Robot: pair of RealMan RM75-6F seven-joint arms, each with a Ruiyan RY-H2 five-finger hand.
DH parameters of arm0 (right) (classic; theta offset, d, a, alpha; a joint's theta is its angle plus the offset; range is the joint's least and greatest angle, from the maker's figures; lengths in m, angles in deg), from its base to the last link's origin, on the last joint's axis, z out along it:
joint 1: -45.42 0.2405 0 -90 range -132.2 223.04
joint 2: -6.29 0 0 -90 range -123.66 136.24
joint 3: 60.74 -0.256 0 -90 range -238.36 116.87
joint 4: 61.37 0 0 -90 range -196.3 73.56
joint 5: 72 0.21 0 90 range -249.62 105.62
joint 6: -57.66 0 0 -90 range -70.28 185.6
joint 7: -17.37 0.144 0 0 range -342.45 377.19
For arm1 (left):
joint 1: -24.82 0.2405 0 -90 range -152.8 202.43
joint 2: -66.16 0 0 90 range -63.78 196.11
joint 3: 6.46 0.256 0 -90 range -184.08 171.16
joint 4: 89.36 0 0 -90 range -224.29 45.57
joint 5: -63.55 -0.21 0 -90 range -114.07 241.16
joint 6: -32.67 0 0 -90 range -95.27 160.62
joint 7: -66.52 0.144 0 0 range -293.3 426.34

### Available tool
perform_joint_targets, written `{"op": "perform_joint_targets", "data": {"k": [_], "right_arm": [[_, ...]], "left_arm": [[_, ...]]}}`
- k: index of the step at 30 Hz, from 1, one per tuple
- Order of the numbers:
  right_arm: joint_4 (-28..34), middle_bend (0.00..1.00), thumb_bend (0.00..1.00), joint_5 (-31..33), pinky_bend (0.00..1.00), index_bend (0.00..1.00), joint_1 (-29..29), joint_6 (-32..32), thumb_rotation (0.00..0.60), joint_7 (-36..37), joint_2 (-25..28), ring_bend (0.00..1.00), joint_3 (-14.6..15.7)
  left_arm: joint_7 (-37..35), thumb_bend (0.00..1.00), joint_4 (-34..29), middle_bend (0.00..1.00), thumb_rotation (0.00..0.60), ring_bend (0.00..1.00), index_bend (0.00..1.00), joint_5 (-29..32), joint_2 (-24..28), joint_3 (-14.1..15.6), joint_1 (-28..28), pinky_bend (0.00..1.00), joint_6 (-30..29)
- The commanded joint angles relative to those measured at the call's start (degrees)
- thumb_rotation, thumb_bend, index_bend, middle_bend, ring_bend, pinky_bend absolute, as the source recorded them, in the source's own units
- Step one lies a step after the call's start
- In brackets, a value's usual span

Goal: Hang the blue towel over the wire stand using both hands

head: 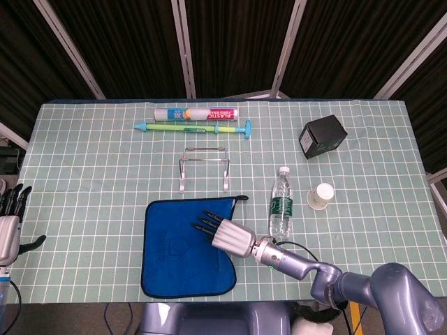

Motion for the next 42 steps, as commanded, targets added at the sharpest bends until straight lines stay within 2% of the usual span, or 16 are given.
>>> {"op": "perform_joint_targets", "data": {"k": [1, 2, 4, 5, 8, 12, 15, 22, 28, 34, 42], "right_arm": [[-1.40, 0.05, 0.43, -0.19, 0.00, 0.69, -0.02, -1.27, 0.600, 2.88, -0.61, 0.00, 0.68], [-1.54, 0.05, 0.44, -0.10, 0.00, 0.70, -0.15, -1.80, 0.600, 3.88, -0.69, 0.00, 0.75], [-1.97, 0.05, 0.46, -0.16, 0.00, 0.61, -0.13, -2.25, 0.600, 4.84, -0.72, 0.00, 1.00], [-2.00, 0.05, 0.47, -0.06, 0.00, 0.59, -0.15, -2.33, 0.600, 5.08, -0.72, 0.00, 1.03], [-1.75, 0.06, 0.47, 0.52, 0.00, 0.61, -0.30, -2.39, 0.600, 5.56, -0.63, 0.00, 1.01], [-1.46, 0.06, 0.47, 1.01, 0.00, 0.62, -0.34, -2.46, 0.600, 5.28, -0.49, 0.00, 0.79], [-1.19, 0.07, 0.49, 1.43, 0.00, 0.61, -0.51, -2.90, 0.600, 4.99, -0.46, 0.00, 0.44], [-0.12, 0.07, 0.49, 2.50, 0.00, 0.61, -0.70, -2.65, 0.600, 4.40, 0.37, 0.00, 0.08], [1.36, 0.07, 0.49, 3.61, 0.00, 0.62, -1.19, -2.27, 0.600, 4.19, 0.92, 0.00, 0.00], [2.73, 0.07, 0.49, 4.20, 0.00, 0.63, -1.41, -2.10, 0.600, 3.86, 1.45, 0.00, -0.13], [3.25, 0.08, 0.49, 4.49, 0.00, 0.63, -1.58, -2.19, 0.600, 4.09, 1.91, 0.00, -0.12]], "left_arm": [[0.63, 0.00, -0.07, 0.00, 0.600, 0.00, 0.00, -0.34, -0.42, 0.46, -0.38, 0.00, 0.75], [1.23, 0.00, -0.12, 0.00, 0.600, 0.00, 0.00, -1.12, -0.74, 0.84, -0.95, 0.00, 1.49], [1.55, 0.00, -0.14, 0.00, 0.600, 0.00, 0.00, -2.73, -1.01, 1.33, -2.02, 0.00, 2.70], [1.35, 0.00, 0.08, 0.00, 0.600, 0.00, 0.00, -4.03, -1.09, 1.64, -2.74, 0.00, 3.41], [-1.59, 0.00, 3.87, 0.00, 0.600, 0.00, 0.03, -11.67, -2.35, 3.17, -6.00, 0.00, 5.28], [-4.77, 0.00, 9.72, 0.00, 0.600, 0.00, 0.19, -19.25, -4.21, 5.31, -10.29, 0.00, 8.35], [-6.73, 0.01, 14.07, 0.00, 0.600, 0.00, 0.26, -23.56, -6.32, 6.33, -13.30, 0.00, 9.80], [-10.05, 0.04, 25.52, 0.00, 0.600, 0.00, 0.30, -30.20, -14.40, 9.60, -17.53, 0.00, 11.22], [-13.77, 0.08, 32.05, 0.00, 0.600, 0.00, 0.32, -31.74, -19.70, 10.49, -19.78, 0.00, 11.07], [-16.41, 0.09, 34.89, 0.00, 0.600, 0.00, 0.33, -32.49, -23.89, 11.56, -21.98, 0.00, 12.08], [-16.02, 0.10, 36.52, 0.00, 0.600, 0.00, 0.33, -31.96, -25.58, 12.43, -22.86, 0.00, 11.96]]}}
